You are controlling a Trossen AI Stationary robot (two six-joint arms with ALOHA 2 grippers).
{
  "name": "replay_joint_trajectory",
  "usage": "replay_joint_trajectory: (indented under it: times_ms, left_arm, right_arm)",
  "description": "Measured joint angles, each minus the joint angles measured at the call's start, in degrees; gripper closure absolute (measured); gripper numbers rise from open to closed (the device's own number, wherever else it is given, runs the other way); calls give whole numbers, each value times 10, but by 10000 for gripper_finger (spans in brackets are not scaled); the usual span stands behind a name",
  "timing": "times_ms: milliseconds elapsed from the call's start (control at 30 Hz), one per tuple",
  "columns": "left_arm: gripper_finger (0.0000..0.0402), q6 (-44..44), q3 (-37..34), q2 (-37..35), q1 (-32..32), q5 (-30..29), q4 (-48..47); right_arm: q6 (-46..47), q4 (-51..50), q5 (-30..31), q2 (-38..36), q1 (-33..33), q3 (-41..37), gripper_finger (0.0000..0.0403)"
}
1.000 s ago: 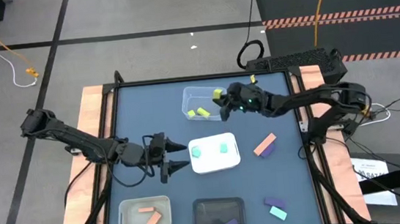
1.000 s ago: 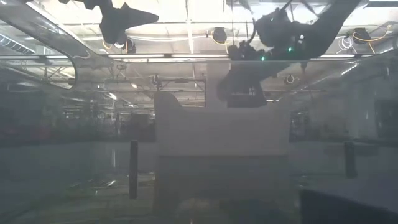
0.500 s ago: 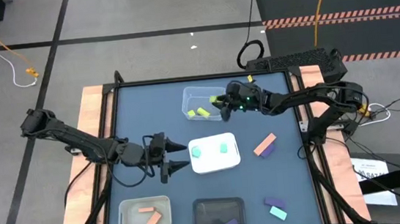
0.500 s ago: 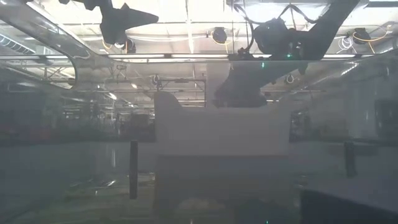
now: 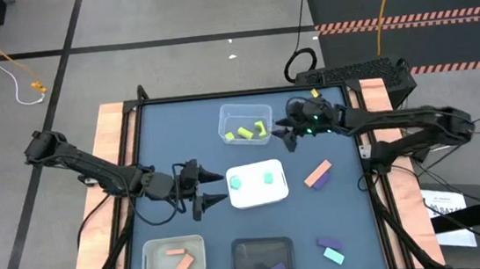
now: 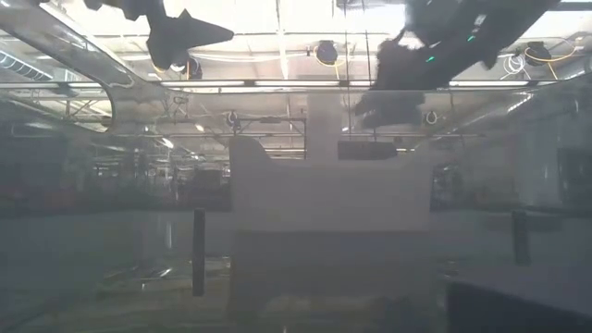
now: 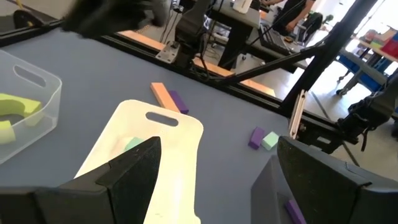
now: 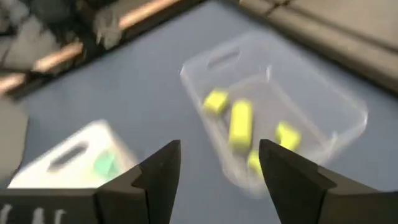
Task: Sort & place blocks by color
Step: Put the top violet block into the black bin
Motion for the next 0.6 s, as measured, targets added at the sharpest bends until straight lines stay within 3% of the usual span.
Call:
replay_joint_trajectory:
  times_ms: [167,333,600]
  left_arm:
    - [80,0,0,0,0,0,-15]
    - [80,0,0,0,0,0,-21]
    - [80,10,0,0,0,0,-20]
  right_arm:
    - [27,-215,-5,-82,68,0,189]
    - [103,-389,-16,-112,160,0,188]
    - [115,-472,-14,-84,246,0,188]
